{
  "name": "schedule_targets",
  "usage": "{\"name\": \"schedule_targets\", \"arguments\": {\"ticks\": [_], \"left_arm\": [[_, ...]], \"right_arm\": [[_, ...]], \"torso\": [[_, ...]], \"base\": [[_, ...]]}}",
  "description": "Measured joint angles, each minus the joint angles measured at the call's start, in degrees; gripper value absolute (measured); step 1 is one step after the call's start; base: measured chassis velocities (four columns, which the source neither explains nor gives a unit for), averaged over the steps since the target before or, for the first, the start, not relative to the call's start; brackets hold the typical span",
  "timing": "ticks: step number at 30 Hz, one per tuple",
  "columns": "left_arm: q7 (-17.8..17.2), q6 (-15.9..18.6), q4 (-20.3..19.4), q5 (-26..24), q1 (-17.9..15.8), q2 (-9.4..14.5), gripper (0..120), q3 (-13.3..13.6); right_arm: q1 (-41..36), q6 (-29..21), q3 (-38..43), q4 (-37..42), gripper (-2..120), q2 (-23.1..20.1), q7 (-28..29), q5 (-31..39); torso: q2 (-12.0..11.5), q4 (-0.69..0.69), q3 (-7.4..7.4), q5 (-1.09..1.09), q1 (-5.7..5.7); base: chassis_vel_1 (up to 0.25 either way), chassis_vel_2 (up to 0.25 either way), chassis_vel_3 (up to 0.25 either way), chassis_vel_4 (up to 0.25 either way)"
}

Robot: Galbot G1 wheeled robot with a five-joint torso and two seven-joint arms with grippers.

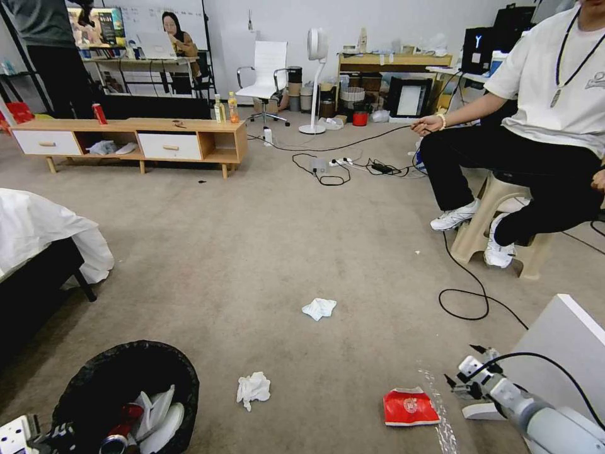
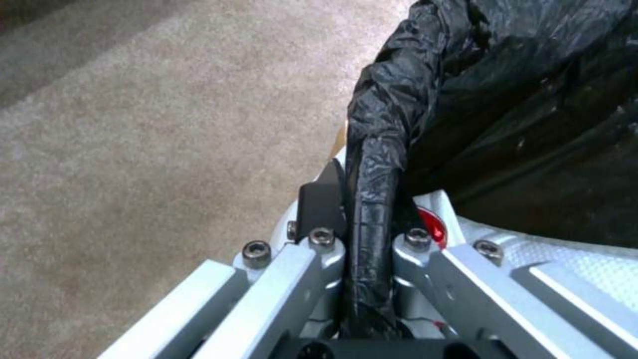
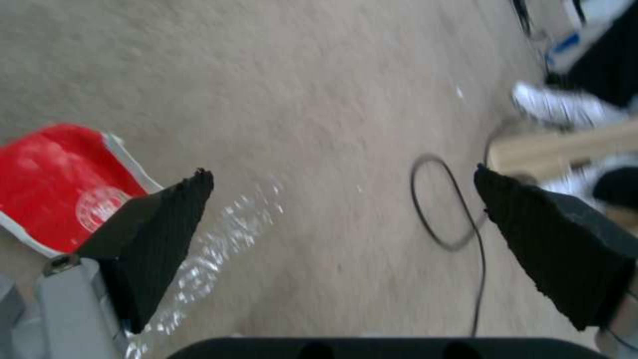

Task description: Pick up the trash bin and place the garbage on the floor into it.

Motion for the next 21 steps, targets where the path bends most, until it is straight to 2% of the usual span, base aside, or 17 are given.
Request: {"name": "schedule_targets", "arguments": {"ticks": [12, 21], "left_arm": [[-0.1, 0.0, 0.4, 0.9, -0.5, -0.3, 3, 0.4], [-0.1, 0.1, 0.7, 1.2, -0.9, -0.3, 3, 0.4]], "right_arm": [[7.8, 5.4, -9.7, -3.5, 100, 0.8, -1.0, -2.1], [9.0, 6.9, -13.1, -6.9, 100, 1.8, -1.3, -4.1]], "torso": [[0.0, 0.0, 0.0, -0.02, 0.0], [0.0, -0.01, 0.0, -0.02, 0.0]], "base": [[0.0, 0.0, 0.0, 0.0], [0.0, 0.0, 0.0, 0.0]]}}
